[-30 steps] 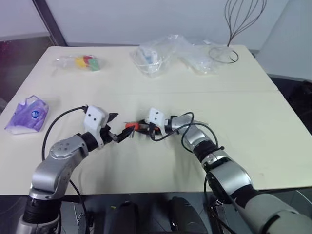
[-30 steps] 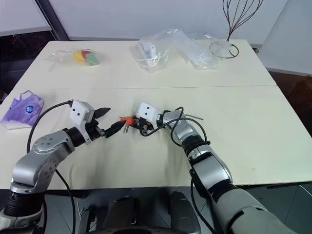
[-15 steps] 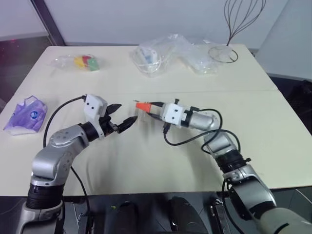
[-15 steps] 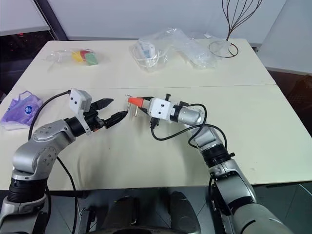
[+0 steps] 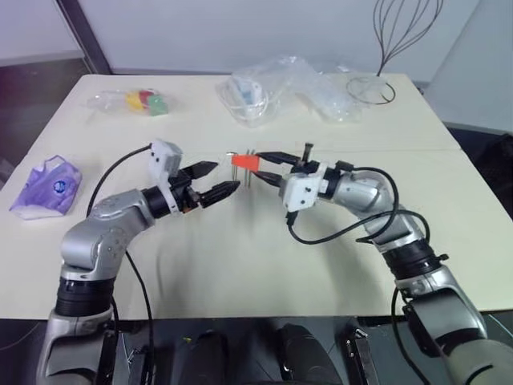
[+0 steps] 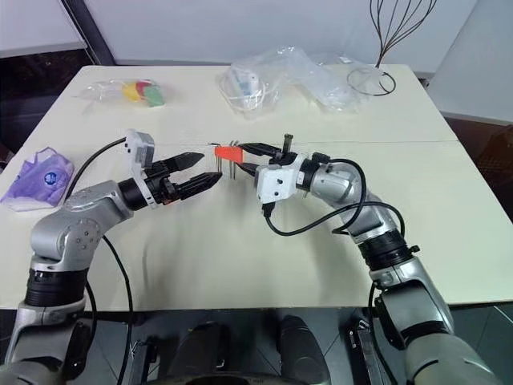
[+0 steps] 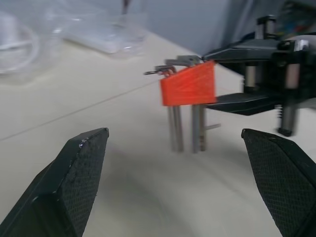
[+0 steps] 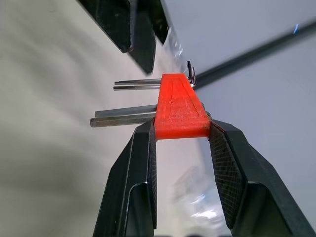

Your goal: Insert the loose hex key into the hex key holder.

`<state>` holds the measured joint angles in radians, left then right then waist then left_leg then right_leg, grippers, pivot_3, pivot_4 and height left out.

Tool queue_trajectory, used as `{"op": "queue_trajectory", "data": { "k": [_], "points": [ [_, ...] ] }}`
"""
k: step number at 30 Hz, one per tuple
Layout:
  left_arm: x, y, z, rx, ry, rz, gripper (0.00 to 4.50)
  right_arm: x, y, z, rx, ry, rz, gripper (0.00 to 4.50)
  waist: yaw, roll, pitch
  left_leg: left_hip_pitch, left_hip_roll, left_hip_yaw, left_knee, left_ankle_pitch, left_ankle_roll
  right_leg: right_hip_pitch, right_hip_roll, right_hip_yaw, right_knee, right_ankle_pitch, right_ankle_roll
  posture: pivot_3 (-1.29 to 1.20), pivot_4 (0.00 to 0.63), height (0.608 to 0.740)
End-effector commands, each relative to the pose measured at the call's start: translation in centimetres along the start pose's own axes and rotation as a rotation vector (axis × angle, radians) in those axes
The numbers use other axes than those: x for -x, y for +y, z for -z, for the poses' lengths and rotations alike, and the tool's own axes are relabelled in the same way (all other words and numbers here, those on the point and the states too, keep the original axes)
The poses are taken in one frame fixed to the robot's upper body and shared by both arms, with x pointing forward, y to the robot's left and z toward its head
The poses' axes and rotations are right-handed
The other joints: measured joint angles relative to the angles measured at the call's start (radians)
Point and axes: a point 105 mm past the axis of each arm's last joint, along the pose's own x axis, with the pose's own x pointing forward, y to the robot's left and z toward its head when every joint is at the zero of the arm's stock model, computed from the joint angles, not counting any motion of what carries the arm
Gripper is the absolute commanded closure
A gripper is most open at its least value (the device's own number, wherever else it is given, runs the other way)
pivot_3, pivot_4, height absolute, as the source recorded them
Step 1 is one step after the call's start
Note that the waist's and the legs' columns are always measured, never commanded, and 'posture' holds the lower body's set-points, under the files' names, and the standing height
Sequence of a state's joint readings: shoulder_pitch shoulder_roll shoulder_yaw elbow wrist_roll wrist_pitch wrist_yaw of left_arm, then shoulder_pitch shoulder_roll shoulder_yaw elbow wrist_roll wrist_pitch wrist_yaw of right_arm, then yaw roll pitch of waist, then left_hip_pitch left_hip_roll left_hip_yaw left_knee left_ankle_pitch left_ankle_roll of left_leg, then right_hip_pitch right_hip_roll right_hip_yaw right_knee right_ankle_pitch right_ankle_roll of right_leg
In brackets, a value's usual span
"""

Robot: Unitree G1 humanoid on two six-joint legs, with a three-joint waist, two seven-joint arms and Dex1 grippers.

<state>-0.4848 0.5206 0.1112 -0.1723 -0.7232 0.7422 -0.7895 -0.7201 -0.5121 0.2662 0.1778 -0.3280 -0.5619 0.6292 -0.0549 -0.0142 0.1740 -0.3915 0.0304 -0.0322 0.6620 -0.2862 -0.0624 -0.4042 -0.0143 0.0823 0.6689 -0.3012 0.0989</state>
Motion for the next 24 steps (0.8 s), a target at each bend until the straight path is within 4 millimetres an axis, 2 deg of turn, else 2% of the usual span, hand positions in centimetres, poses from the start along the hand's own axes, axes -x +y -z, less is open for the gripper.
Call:
{"op": "queue_trajectory", "data": {
  "k": [1,7,20,23,24],
  "points": [
    [-0.4,-0.7,-1.9,0.005,-0.045,0.083,0.00,0.2,-2.1,-1.6,0.127,-0.075,0.052,3.54,0.001,0.000,0.000,0.000,0.000,0.000,0.000,0.000,0.000,0.000,0.000,0.000,0.000,0.000,0.000,0.00,0.150,0.740],
    [-1.4,-1.7,-4.1,0.039,-0.120,0.172,0.00,0.8,-2.7,-2.2,0.199,-0.131,0.067,3.54,0.010,0.000,0.000,0.000,0.000,0.000,0.001,0.000,0.000,0.000,0.000,0.000,0.000,0.000,0.000,0.00,0.150,0.740],
    [-1.2,-2.0,-4.0,0.067,-0.113,0.191,0.00,1.5,-3.9,-2.4,0.258,-0.170,0.082,3.54,0.010,0.000,0.000,0.000,0.000,0.000,0.001,0.000,0.000,0.000,0.000,0.000,0.000,0.000,0.000,0.00,0.150,0.740],
    [-1.2,-2.0,-3.9,0.071,-0.111,0.195,0.77,1.5,-4.1,-2.6,0.264,-0.179,0.084,3.54,0.010,0.000,0.000,0.000,0.000,0.000,0.001,0.000,0.000,0.000,0.000,0.000,0.000,0.000,0.000,0.00,0.150,0.740],
    [-1.2,-2.1,-3.9,0.072,-0.111,0.196,1.32,1.5,-4.2,-2.6,0.265,-0.181,0.085,3.54,0.010,0.000,0.000,0.000,0.000,0.000,0.001,0.000,0.000,0.000,0.000,0.000,0.000,0.000,0.000,0.00,0.150,0.740]
  ]
}}
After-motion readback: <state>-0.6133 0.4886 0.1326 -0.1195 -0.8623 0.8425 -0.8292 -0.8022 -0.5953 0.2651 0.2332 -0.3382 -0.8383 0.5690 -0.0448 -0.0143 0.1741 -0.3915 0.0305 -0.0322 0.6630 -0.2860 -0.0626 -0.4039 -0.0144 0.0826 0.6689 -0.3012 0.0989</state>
